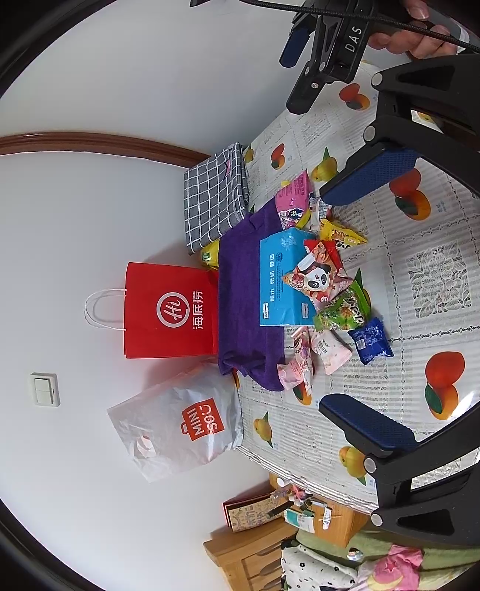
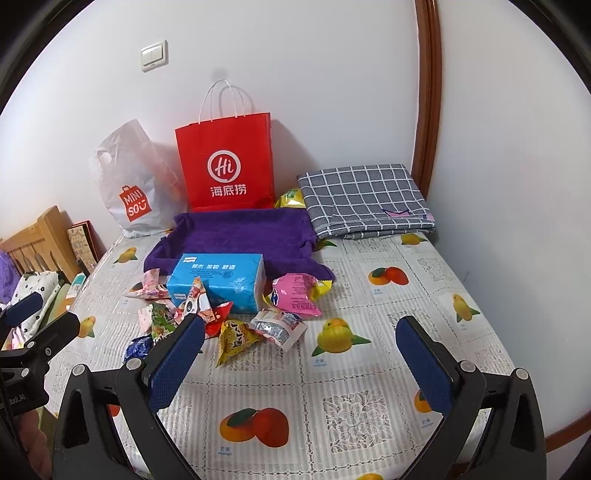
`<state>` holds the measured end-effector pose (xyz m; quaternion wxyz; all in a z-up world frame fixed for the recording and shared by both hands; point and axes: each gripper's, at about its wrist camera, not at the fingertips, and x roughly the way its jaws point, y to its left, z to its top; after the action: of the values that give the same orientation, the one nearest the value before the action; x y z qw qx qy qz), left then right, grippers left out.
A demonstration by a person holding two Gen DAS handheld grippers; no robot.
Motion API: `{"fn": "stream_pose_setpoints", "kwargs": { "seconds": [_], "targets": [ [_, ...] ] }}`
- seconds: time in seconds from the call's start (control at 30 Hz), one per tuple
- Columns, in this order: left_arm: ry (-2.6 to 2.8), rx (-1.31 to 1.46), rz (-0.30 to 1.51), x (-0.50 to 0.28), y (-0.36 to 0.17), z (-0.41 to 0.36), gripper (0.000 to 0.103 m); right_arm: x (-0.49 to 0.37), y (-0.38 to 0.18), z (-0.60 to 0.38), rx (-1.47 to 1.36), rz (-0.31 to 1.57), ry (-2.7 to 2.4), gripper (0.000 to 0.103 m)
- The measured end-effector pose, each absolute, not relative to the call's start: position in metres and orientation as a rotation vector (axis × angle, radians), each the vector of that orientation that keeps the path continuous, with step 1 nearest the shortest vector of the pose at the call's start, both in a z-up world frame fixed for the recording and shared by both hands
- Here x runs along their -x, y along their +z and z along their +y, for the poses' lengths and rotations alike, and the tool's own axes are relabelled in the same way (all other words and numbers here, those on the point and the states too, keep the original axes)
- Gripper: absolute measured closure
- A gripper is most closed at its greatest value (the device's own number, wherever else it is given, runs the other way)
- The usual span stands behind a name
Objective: Organize snacks
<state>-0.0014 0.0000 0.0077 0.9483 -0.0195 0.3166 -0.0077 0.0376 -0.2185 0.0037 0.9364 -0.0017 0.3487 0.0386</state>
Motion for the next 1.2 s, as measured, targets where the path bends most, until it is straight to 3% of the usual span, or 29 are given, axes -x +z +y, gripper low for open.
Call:
{"fn": "stream_pose_setpoints", "kwargs": {
  "seconds": [1.2],
  "targets": [
    [-0.017,0.043,0.638,0.0027,0.0097,-0.0011,0.001,-0.0363,0.0009,-0.2131,-0.003,0.711,0.092,0.001]
  ]
}}
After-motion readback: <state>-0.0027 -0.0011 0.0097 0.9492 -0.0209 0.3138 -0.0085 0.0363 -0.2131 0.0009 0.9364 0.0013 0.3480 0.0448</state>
